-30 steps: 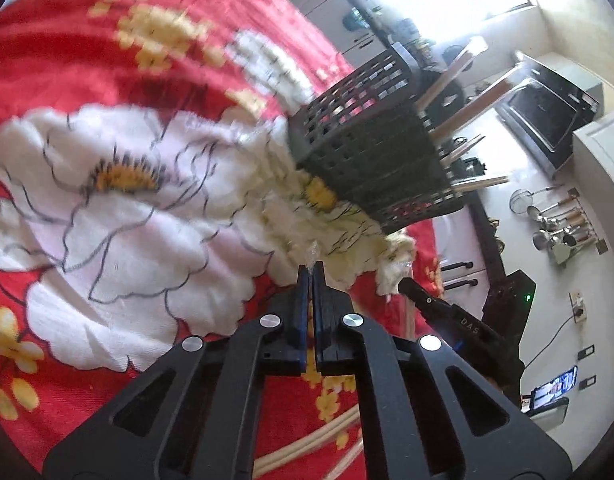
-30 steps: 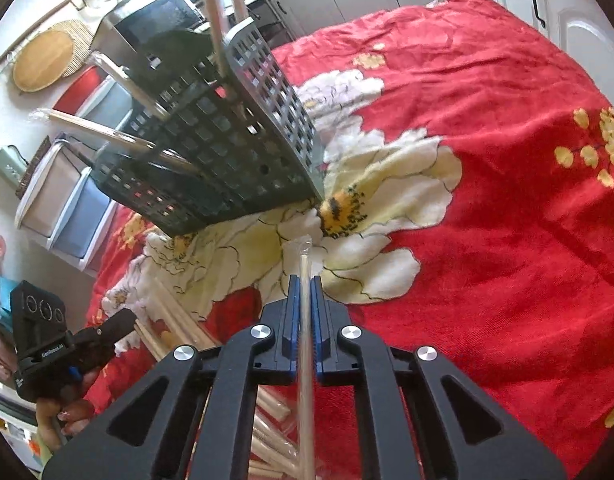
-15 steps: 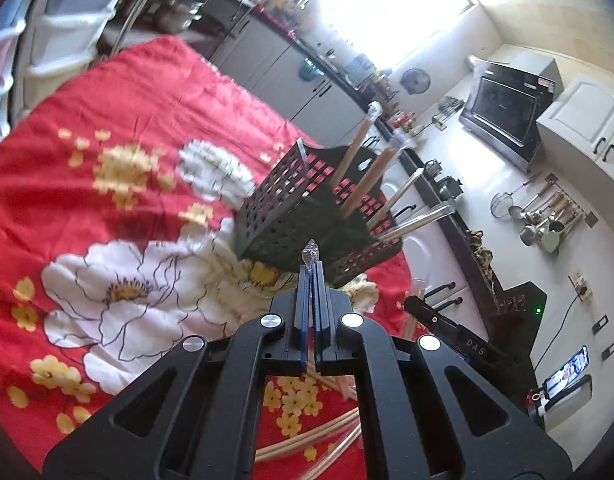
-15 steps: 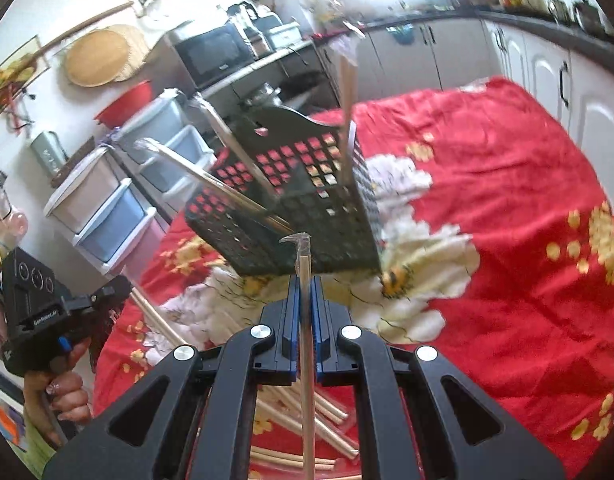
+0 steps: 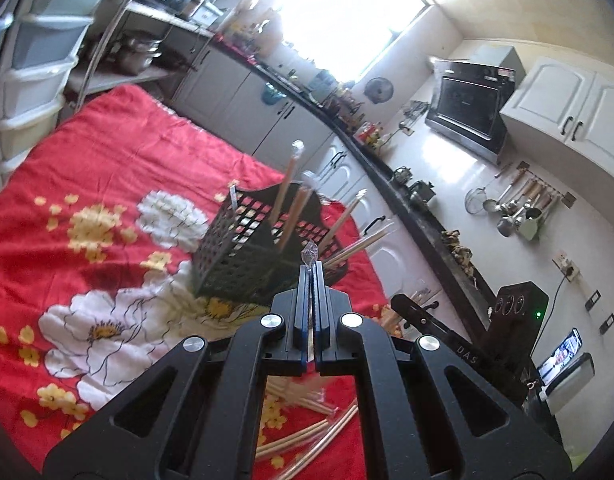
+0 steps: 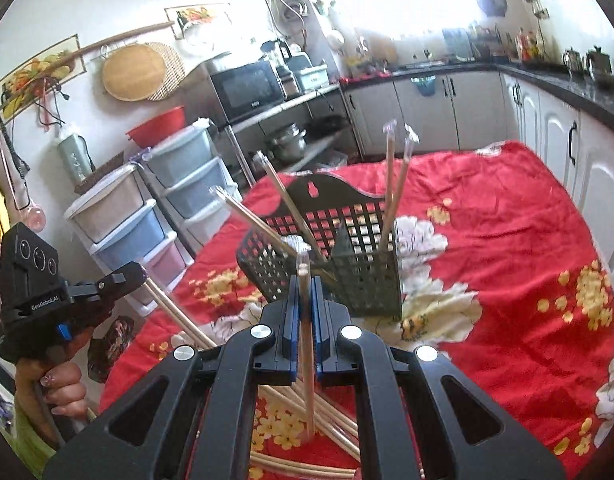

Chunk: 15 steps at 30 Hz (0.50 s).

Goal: Organize utensils
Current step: 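Lift the left tool's chopstick above the caddy while the right tool carries its chopstick there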

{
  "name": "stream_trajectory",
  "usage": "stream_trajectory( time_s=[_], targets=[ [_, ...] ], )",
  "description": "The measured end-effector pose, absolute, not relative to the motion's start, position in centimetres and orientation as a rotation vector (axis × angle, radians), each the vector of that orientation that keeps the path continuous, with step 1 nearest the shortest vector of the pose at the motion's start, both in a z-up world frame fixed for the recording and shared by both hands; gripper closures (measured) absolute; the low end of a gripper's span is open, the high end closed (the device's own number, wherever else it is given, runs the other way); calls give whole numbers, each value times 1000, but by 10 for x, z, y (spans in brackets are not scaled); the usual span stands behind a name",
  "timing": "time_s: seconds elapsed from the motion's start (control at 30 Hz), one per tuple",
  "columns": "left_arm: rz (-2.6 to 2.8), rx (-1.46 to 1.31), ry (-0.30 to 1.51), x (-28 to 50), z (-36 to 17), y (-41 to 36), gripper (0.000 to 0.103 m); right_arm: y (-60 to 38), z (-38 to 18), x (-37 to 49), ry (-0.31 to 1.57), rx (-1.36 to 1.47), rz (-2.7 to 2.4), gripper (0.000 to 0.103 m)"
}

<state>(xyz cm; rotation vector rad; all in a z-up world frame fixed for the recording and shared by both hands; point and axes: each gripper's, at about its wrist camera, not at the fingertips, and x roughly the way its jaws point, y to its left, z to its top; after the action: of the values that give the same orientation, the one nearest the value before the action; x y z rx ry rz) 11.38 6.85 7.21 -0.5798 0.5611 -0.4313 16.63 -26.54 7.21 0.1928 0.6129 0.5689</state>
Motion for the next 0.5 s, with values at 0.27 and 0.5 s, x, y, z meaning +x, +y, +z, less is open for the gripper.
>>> stream_trajectory(
  time_s=[0.27, 0.5],
  targets=[
    [-477, -530, 521, 118, 96, 50, 103, -269, 90, 158, 538, 182, 560, 97],
    [-511, -498, 503, 125, 111, 38, 103, -274, 100, 154, 498, 191, 555, 97]
  ],
)
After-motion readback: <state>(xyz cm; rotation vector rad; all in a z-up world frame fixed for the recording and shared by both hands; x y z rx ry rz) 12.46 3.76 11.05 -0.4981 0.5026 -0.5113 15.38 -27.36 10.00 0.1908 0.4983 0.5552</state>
